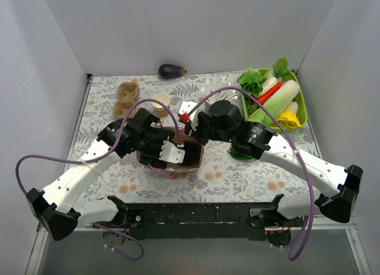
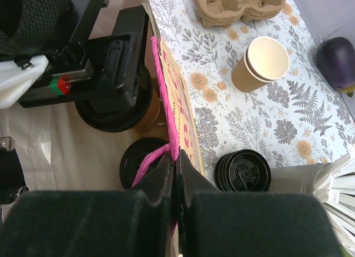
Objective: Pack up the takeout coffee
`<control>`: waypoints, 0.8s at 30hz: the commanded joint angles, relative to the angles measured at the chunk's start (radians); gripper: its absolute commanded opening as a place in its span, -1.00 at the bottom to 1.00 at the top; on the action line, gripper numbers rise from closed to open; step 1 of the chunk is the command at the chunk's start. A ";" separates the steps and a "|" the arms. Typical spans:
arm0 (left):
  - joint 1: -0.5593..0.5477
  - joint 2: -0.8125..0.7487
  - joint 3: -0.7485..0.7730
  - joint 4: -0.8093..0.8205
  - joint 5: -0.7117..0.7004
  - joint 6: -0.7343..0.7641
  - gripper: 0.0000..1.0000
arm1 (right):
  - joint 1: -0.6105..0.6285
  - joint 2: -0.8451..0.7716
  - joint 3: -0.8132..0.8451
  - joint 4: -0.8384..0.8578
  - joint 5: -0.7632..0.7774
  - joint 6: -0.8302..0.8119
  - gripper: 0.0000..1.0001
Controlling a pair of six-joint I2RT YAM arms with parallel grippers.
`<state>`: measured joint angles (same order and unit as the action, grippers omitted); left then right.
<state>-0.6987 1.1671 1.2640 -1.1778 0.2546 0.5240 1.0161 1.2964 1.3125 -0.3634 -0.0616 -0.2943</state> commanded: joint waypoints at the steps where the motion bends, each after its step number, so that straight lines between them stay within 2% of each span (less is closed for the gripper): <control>1: -0.025 -0.052 -0.048 0.079 -0.083 -0.002 -1.00 | 0.006 -0.039 0.016 0.023 -0.046 -0.009 -0.76; 3: -0.025 -0.049 -0.048 0.087 -0.086 -0.018 -1.00 | 0.006 -0.043 0.040 -0.005 -0.047 -0.020 -0.50; 5: -0.028 -0.046 -0.049 0.096 -0.086 -0.027 -1.00 | 0.004 -0.052 0.056 -0.022 -0.052 -0.031 -0.32; 6: -0.030 -0.046 -0.052 0.098 -0.086 -0.032 -1.00 | 0.004 -0.057 0.071 -0.034 -0.064 -0.032 -0.14; 8: -0.035 -0.041 -0.055 0.101 -0.086 -0.033 -1.00 | 0.003 -0.074 0.088 -0.071 -0.105 -0.040 0.07; 9: -0.035 -0.040 -0.057 0.101 -0.084 -0.033 -1.00 | 0.001 -0.092 0.096 -0.077 -0.119 -0.039 0.27; 12: -0.036 -0.038 -0.054 0.098 -0.071 -0.032 -1.00 | -0.008 -0.140 0.096 -0.083 -0.152 -0.031 0.53; 15: -0.036 -0.040 -0.052 0.083 -0.054 -0.021 -1.00 | -0.025 -0.172 0.096 -0.062 -0.142 -0.016 0.61; 24: -0.036 -0.084 -0.081 -0.009 -0.002 0.054 -1.00 | -0.070 -0.218 0.002 0.013 -0.061 -0.016 0.59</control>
<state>-0.7288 1.1305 1.2053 -1.1294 0.2070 0.5339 0.9653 1.0958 1.3491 -0.4156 -0.1577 -0.3176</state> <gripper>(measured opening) 0.695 0.797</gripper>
